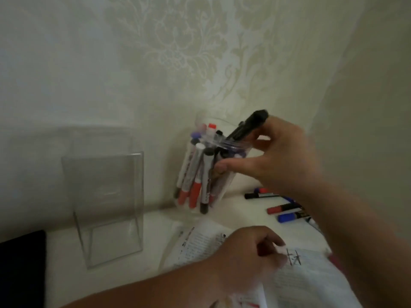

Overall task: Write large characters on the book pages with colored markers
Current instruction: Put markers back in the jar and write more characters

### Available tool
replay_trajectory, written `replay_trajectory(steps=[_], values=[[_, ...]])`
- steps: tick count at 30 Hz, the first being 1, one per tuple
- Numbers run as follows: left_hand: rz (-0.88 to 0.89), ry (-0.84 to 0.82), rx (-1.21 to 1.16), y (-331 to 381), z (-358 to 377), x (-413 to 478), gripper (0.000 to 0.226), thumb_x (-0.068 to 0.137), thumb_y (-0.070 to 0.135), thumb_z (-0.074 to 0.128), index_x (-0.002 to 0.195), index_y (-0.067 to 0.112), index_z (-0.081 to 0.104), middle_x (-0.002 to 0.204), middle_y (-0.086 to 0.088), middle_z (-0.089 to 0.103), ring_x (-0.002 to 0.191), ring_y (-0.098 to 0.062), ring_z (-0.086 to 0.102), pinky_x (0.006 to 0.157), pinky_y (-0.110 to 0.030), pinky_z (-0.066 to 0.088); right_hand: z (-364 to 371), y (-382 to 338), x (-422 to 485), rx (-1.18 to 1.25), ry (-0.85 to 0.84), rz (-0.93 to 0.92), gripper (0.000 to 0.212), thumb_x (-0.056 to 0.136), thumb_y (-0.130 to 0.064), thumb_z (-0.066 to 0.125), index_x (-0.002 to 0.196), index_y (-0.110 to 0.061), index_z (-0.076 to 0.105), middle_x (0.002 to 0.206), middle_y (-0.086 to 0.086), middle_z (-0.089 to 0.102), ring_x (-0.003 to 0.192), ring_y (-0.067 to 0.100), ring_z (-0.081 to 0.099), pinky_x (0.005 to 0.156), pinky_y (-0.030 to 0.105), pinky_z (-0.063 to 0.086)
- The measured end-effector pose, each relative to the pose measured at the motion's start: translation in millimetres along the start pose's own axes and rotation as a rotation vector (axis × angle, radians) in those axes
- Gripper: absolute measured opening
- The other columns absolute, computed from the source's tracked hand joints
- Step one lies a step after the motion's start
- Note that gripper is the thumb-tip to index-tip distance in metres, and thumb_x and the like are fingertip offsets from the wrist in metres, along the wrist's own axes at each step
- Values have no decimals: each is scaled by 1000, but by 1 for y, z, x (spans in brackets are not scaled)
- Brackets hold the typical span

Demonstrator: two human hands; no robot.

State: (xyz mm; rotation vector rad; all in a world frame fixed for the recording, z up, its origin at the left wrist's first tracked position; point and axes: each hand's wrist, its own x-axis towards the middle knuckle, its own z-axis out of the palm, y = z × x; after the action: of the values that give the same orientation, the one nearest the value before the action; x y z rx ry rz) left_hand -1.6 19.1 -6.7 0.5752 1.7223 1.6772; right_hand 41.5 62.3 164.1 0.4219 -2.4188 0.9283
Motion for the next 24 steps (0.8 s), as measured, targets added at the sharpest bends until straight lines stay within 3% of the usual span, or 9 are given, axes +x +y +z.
replay_trajectory(steps=[2,5,8,11,13,16,20,22,24], values=[[59,122,59,-3,-15,-54,52,70,35,85,116,40,60,103,-1,71,96,-27,71,90,-54,57,-42,-1,-11,2,106,-36,56,51,-58,86,91,-23,69,94,-11,74,96,5,72,89,29,60],[233,45,-363,8,-3,-61,92,60,11,92,138,32,49,126,-13,65,107,-39,68,88,-55,57,-93,8,-44,-47,195,55,43,50,-58,83,78,-29,70,83,-15,74,82,1,72,72,21,59],[157,-135,-793,21,-1,-62,108,45,36,102,142,23,56,135,-23,61,119,-53,59,86,-62,54,-107,31,-82,-39,202,259,43,47,-51,89,68,-21,67,71,-18,72,67,-3,68,57,14,51],[78,-112,-889,25,3,-65,88,43,63,89,116,16,75,122,-23,69,107,-53,64,95,-64,48,-98,49,-108,5,182,352,48,51,-47,91,77,-14,68,73,-11,74,67,1,70,58,19,54],[121,-26,-843,28,11,-64,77,38,57,95,103,18,80,104,-14,73,81,-37,67,78,-46,51,-92,59,-115,119,291,355,53,64,-54,87,84,-9,67,80,2,76,78,15,74,72,39,63],[183,28,-831,27,10,-63,78,29,50,100,98,19,80,93,-11,70,64,-27,61,63,-35,46,-79,65,-114,522,544,431,59,88,-67,48,92,-10,61,90,12,76,90,28,74,85,54,60],[216,65,-761,20,5,-65,80,25,53,99,97,25,80,105,-9,75,78,-26,73,66,-40,55,-75,65,-104,459,819,528,66,101,-66,26,75,-16,61,80,6,71,83,25,70,78,42,59],[225,65,-749,20,5,-66,80,20,50,100,93,23,81,104,-10,76,81,-27,75,61,-41,59,-81,69,-98,266,777,559,66,102,-64,26,76,-11,55,70,8,57,66,21,58,62,29,49],[248,50,-744,20,7,-67,76,16,45,101,85,21,83,96,-12,78,78,-28,76,58,-42,60,-85,74,-95,206,702,480,59,103,-57,38,78,-5,51,66,9,47,58,19,46,55,33,42]])
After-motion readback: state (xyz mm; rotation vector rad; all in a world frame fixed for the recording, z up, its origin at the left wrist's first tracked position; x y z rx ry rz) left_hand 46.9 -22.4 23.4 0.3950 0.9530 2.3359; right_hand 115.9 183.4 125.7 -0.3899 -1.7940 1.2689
